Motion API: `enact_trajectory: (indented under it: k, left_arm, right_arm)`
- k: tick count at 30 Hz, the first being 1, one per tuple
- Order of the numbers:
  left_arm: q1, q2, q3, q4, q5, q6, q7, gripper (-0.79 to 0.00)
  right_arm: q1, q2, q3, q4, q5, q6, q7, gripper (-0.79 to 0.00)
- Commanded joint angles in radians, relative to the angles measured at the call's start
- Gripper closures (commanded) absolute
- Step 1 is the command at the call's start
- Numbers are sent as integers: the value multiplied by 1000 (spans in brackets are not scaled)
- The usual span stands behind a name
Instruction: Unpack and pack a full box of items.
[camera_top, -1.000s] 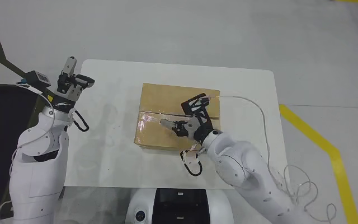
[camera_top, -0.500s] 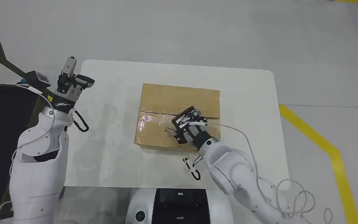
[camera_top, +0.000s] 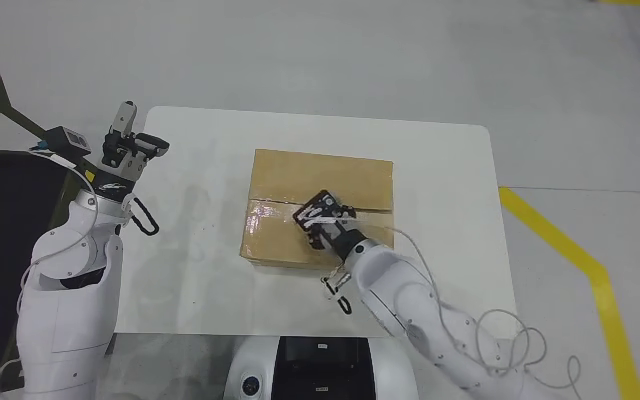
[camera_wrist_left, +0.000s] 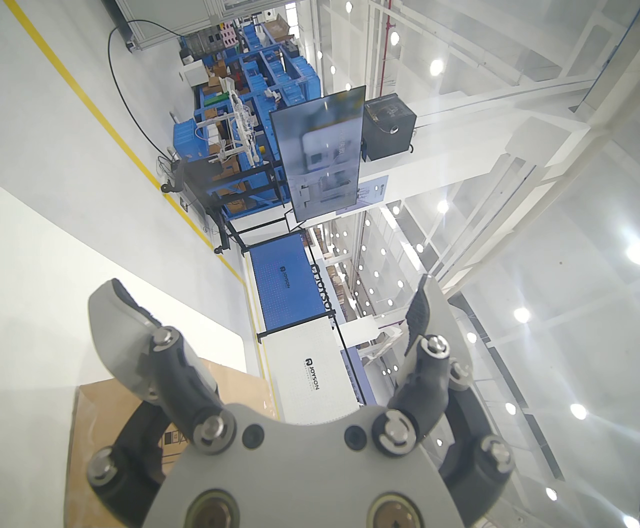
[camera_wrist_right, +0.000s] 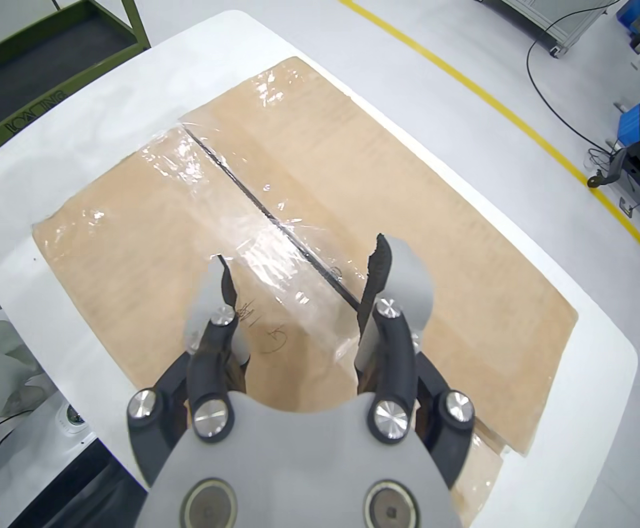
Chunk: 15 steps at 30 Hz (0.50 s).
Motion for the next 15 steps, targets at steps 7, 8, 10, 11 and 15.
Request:
enact_trajectory:
  k: [7,8,10,11,15]
  left_arm:
    - [0,0,0,0,0,0,0,-785]
    - [0,0,0,0,0,0,0,-785]
    - [0,0,0,0,0,0,0,-785]
    - [0,0,0,0,0,0,0,-785]
    - [0,0,0,0,0,0,0,-785]
  right_arm:
    - [16,-20,-24,23,-65,12,34,-379]
    - [17,-22,-26,24,-67,9,36,-382]
    - [17,-25,-26,25,-70,4,38,-376]
    - [17,-27,-26,26,-78,3,41,-363]
    - [13,-33,-27,30,-111,8,47,-179]
